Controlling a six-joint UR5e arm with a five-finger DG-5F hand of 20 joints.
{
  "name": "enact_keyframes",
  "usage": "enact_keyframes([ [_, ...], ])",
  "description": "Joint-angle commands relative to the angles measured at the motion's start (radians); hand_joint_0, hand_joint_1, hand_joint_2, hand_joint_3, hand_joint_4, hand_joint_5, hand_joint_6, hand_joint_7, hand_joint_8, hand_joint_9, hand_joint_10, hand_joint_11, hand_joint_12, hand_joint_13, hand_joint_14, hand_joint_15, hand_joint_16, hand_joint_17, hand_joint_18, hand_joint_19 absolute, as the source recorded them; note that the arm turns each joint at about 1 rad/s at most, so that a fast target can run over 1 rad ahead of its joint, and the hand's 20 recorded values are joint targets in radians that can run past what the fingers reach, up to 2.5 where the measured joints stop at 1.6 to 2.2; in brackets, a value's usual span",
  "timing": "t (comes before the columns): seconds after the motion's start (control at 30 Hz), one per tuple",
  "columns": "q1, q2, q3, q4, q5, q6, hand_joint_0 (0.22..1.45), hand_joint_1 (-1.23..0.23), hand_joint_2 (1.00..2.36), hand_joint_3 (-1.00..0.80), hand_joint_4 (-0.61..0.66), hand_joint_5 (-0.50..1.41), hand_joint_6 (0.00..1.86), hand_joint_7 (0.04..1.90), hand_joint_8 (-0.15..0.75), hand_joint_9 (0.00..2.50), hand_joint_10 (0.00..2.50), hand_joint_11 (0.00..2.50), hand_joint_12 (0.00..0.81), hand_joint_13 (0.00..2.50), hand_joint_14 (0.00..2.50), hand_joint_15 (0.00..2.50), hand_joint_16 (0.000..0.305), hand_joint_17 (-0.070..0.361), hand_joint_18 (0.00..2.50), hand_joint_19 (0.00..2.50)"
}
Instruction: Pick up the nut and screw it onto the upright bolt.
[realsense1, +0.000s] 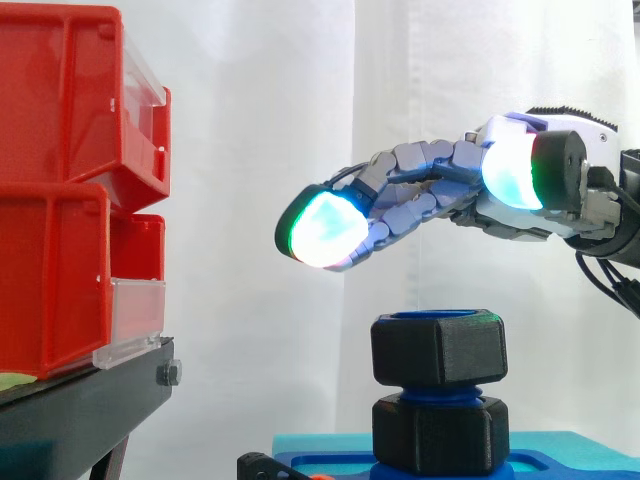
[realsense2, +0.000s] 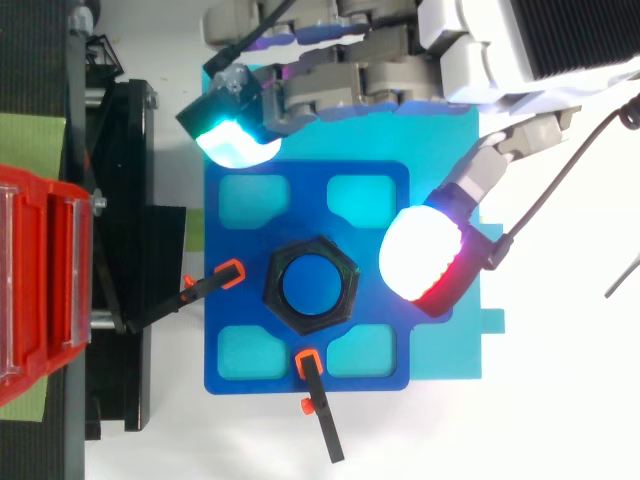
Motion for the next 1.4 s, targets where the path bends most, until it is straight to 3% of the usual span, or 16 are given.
enact_keyframes([
  [0.0, 0.007, 0.000, -0.003, -0.002, 0.002, -0.001, 0.46, -0.06, 1.00, -0.50, 0.15, -0.19, 0.50, 0.60, 0.197, 0.43, 0.00, 0.00, 0.308, 0.11, 0.00, 0.00, 0.038, 0.086, 0.00, 0.00],
  [0.1, 0.021, 0.000, -0.007, -0.002, 0.016, -0.001, 0.46, -0.05, 1.00, -0.50, 0.15, -0.19, 0.50, 0.60, 0.195, 0.36, 0.00, 0.00, 0.313, 0.05, 0.00, 0.00, 0.040, 0.089, 0.00, 0.00],
  [0.2, 0.044, 0.000, -0.012, -0.011, 0.051, 0.000, 0.45, -0.04, 1.00, -0.50, 0.16, -0.18, 0.50, 0.63, 0.196, 0.34, 0.00, 0.00, 0.317, 0.04, 0.00, 0.00, 0.041, 0.092, 0.00, 0.00],
  [0.4, 0.070, -0.002, -0.024, -0.018, 0.090, 0.002, 0.45, -0.02, 1.00, -0.50, 0.17, -0.17, 0.50, 0.65, 0.202, 0.32, 0.00, 0.00, 0.320, 0.02, 0.00, 0.00, 0.041, 0.093, 0.00, 0.00],
  [0.43, 0.082, 0.000, -0.024, -0.030, 0.097, 0.000, 0.45, -0.02, 1.00, -0.50, 0.17, -0.17, 0.50, 0.66, 0.203, 0.32, 0.00, 0.00, 0.320, 0.02, 0.00, 0.00, 0.041, 0.093, 0.00, 0.00],
  [0.63, 0.093, 0.000, -0.022, -0.045, 0.107, 0.000, 0.46, -0.04, 1.00, -0.50, 0.19, -0.16, 0.50, 0.71, 0.213, 0.35, 0.00, 0.00, 0.319, 0.06, 0.00, 0.00, 0.041, 0.092, 0.00, 0.00],
  [0.73, 0.107, 0.000, -0.024, -0.073, 0.122, -0.001, 0.46, -0.05, 1.00, -0.50, 0.20, -0.15, 0.50, 0.76, 0.218, 0.36, 0.00, 0.00, 0.319, 0.07, 0.00, 0.00, 0.040, 0.091, 0.00, 0.00],
  [1.37, 0.114, 0.000, -0.024, -0.099, 0.119, -0.001, 0.47, -0.11, 1.00, -0.50, 0.24, -0.13, 0.50, 0.87, 0.251, 0.47, 0.00, 0.00, 0.265, 0.17, 0.00, 0.00, 0.029, 0.066, 0.00, 0.00],
])
